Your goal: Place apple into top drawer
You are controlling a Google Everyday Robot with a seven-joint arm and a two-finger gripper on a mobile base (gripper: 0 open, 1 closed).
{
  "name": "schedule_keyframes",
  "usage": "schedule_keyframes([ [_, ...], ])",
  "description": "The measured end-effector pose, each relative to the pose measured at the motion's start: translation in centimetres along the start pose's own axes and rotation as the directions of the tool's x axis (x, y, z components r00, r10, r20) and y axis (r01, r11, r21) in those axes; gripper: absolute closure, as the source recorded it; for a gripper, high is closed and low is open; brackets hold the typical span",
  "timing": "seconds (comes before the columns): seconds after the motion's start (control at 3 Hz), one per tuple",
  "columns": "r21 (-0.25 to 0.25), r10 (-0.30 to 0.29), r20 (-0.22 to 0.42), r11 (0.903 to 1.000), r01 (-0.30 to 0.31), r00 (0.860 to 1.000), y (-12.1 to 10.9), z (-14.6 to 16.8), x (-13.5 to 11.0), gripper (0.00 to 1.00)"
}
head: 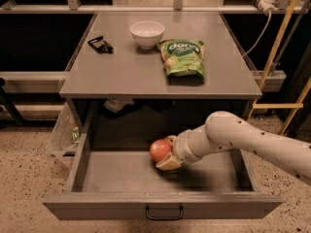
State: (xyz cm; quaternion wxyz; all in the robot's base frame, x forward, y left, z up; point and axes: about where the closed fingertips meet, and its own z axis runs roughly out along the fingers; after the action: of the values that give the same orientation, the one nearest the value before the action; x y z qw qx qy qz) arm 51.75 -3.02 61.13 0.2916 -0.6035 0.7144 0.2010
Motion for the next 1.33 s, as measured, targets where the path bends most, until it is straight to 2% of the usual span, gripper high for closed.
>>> schedule_keyframes([
  [0.33, 0.001, -0.009, -0.011, 1.0000, 0.009, 1.000, -0.4, 0.4, 1.0, 0.58],
  [1.0, -0.006, -0.046, 0.048, 0.9989, 0.046, 0.998, -0.1, -0.7, 1.0, 0.11],
  [1.33, -0.017, -0.059, 0.081, 0.9980, 0.060, 0.995, 0.1, -1.3, 0.8, 0.00],
])
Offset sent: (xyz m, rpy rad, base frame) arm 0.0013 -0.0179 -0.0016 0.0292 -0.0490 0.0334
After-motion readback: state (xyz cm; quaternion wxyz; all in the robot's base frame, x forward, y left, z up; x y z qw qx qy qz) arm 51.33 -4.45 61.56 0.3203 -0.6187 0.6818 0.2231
